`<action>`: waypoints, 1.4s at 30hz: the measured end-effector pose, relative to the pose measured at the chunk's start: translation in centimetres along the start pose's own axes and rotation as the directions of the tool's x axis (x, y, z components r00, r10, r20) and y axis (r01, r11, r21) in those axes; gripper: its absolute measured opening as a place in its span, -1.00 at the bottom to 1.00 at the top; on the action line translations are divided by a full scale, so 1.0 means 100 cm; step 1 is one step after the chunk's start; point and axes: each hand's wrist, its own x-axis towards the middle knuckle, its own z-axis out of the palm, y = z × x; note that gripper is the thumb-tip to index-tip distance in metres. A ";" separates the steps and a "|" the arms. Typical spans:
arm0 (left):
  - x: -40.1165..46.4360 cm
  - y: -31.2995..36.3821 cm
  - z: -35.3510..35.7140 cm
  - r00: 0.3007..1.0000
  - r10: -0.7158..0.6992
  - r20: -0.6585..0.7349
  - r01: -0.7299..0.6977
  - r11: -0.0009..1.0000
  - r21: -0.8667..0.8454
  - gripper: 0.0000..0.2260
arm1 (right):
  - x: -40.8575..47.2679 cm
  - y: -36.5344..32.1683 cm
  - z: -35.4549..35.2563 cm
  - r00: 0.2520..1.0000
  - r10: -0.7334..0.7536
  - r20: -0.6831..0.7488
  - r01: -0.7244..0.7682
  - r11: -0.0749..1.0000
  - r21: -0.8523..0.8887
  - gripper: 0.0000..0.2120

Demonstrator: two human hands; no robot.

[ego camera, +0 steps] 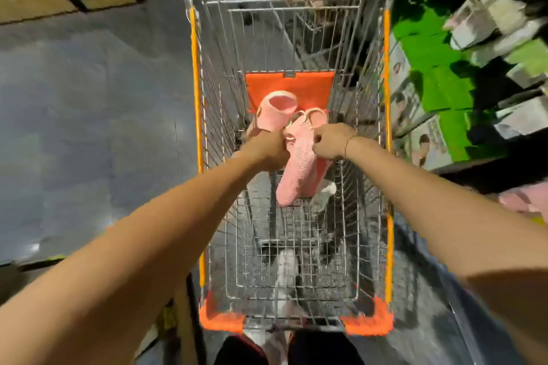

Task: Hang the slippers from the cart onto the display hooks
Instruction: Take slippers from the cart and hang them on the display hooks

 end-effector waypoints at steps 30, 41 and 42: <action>0.266 -0.020 0.082 0.887 0.455 0.075 -0.353 0.567 0.744 -0.49 | 0.156 0.019 0.168 0.828 0.417 -0.375 -0.036 0.707 0.706 -0.54; 0.242 -0.036 0.015 0.843 0.536 0.036 -0.441 0.652 0.616 -0.82 | 0.126 0.035 0.166 0.875 0.422 -0.239 -0.033 0.544 0.839 -0.54; 0.238 -0.040 0.006 0.848 0.530 0.011 -0.434 0.681 0.590 -0.84 | 0.122 0.036 0.165 0.877 0.425 -0.225 -0.036 0.524 0.851 -0.54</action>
